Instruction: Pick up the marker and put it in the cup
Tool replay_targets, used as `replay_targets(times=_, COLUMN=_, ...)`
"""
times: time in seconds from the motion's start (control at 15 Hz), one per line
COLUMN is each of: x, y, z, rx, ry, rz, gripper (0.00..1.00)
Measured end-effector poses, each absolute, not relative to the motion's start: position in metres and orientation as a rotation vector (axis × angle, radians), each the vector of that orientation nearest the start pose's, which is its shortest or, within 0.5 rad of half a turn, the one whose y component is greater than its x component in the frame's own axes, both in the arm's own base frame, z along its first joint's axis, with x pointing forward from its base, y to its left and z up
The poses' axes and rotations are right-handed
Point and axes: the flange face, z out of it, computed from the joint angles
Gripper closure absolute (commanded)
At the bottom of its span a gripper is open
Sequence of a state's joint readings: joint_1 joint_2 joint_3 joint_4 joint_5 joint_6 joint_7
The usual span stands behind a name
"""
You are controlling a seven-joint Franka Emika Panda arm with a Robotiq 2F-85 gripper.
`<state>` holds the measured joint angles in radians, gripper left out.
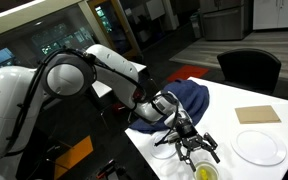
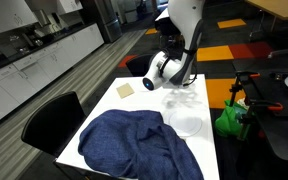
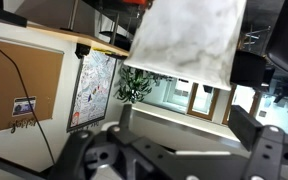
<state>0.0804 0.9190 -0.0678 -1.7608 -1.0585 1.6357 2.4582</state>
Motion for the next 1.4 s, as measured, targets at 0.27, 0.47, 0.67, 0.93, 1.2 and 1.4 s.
replay_targets(times=0.27, x=0.553, y=-0.08, z=0.058, rx=1.208, ry=-1.415, rz=0.672, gripper=0.0)
replay_targets(times=0.47, x=0.56, y=-0.073, z=0.084, rx=1.204, ry=-1.435, rz=0.7, gripper=0.0)
replay_targets(times=0.67, x=0.564, y=-0.064, z=0.126, rx=1.176, ry=-1.453, rz=0.737, gripper=0.0)
replay_targets(times=0.93, x=0.56, y=-0.05, z=0.196, rx=1.113, ry=-1.471, rz=0.787, gripper=0.0)
replay_targets(times=1.2, x=0.551, y=-0.038, z=0.261, rx=1.074, ry=-1.495, rz=0.816, gripper=0.0)
replay_targets(times=1.4, x=0.547, y=-0.032, z=0.298, rx=1.062, ry=-1.515, rz=0.832, gripper=0.0)
